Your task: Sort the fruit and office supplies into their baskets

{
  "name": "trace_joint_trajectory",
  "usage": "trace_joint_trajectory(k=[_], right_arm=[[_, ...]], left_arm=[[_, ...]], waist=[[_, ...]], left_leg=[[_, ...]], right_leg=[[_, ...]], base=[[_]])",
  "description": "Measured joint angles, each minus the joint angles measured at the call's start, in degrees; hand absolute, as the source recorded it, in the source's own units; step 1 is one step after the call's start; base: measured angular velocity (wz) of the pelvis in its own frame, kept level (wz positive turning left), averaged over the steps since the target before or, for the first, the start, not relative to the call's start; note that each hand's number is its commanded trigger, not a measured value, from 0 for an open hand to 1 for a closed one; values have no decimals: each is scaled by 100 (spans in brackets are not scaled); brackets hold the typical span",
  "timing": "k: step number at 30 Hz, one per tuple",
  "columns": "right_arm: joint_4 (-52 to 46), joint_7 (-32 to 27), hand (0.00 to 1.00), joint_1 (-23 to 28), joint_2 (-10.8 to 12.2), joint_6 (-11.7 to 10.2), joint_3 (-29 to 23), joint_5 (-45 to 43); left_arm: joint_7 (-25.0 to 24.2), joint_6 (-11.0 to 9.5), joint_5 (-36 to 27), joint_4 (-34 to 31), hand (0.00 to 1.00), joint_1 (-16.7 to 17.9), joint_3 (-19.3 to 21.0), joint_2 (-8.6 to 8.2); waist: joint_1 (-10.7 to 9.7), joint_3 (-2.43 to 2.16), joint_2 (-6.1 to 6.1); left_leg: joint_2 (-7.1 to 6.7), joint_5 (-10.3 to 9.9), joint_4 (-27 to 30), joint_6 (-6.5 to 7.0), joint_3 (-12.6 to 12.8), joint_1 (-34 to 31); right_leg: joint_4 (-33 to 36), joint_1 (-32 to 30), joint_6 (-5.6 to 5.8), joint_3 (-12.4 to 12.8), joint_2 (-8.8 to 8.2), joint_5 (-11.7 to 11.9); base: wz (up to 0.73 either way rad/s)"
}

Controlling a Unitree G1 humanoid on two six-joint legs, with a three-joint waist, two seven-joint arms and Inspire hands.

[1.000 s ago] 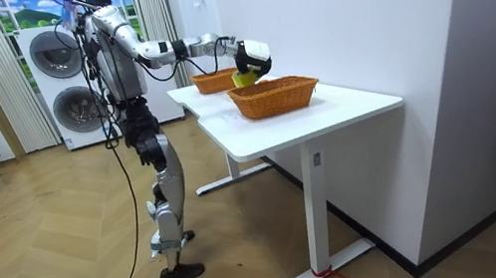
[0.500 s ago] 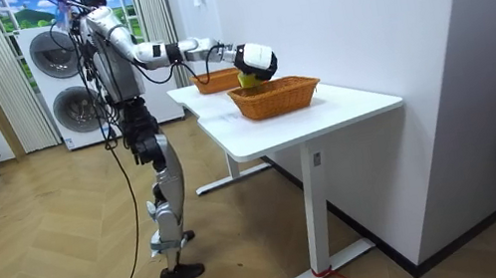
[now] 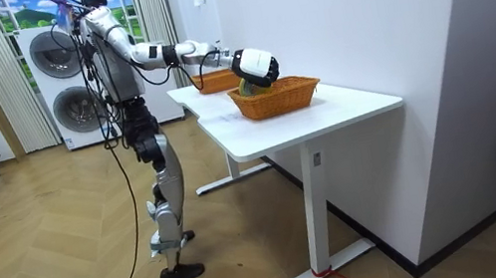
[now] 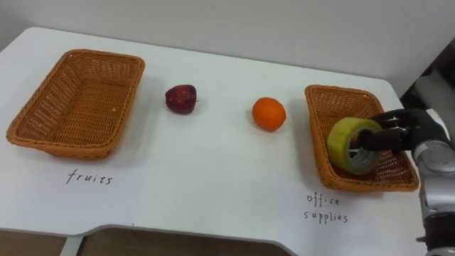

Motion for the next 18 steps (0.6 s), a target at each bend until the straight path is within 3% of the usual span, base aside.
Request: trace_joint_trajectory(k=[1, 3, 18], right_arm=[[18, 0, 97, 0, -3, 0, 0, -16], [27, 0, 0, 0, -16, 0, 0, -33], [119, -7, 0, -8, -90, 0, 1, -97]], left_arm=[[-1, 1, -3, 0, 0, 5, 0, 0], [-1, 1, -3, 0, 0, 9, 23, 0], [-10, 14, 8, -2, 0, 24, 20, 1]], waist=[[-5, 1, 2], [-4, 1, 3], [7, -11, -10]], left_leg=[[0, 0, 0, 0, 6, 4], [1, 0, 0, 0, 8, 2], [3, -1, 8, 0, 14, 16]], right_leg=[[1, -2, 0, -3, -1, 0], [9, -2, 1, -25, -1, 0], [25, 19, 0, -15, -1, 0]], base=[[0], [0], [0]])
